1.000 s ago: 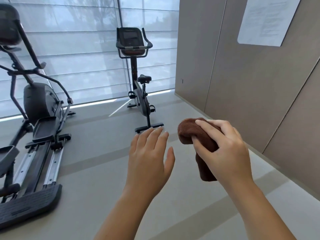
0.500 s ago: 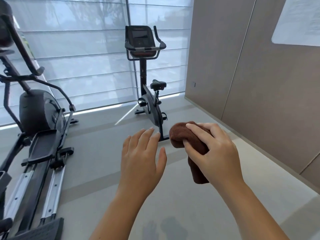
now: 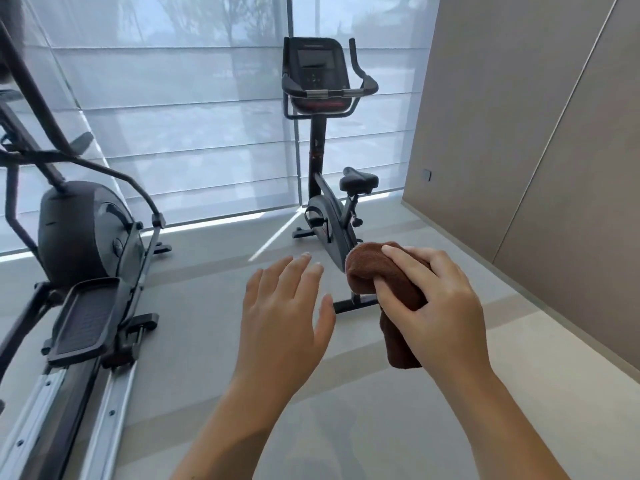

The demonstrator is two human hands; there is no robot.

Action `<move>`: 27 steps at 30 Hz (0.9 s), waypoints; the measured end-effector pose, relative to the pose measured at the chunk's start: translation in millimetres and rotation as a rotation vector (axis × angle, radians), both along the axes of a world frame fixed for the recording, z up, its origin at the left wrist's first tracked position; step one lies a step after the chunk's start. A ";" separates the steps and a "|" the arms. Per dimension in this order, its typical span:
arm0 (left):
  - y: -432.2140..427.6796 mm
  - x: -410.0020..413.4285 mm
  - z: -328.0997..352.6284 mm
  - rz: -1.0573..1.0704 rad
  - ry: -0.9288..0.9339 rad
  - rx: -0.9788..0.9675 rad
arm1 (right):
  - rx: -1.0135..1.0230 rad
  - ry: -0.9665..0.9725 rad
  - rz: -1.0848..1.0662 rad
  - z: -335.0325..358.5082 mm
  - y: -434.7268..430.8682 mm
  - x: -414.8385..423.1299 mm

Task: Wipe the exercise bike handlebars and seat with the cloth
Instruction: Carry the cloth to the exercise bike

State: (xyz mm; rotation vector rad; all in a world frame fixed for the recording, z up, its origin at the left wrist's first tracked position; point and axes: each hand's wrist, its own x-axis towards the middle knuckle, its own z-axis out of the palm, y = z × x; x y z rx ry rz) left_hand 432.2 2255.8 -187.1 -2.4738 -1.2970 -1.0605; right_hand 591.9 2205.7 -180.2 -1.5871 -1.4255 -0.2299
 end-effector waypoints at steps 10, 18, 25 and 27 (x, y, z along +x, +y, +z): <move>222.8 -5.1 12.5 0.068 0.023 0.011 | 0.022 0.057 0.081 3.4 242.3 -5.7; 389.2 -20.6 -13.8 0.057 0.004 -0.012 | -0.014 0.007 0.063 -14.0 406.8 -20.4; 557.7 -47.2 -13.6 -0.013 0.021 -0.029 | -0.033 -0.014 0.033 -8.6 564.3 -53.6; 608.1 -50.8 -6.1 -0.023 0.013 -0.002 | -0.022 -0.018 0.015 -3.4 607.9 -57.5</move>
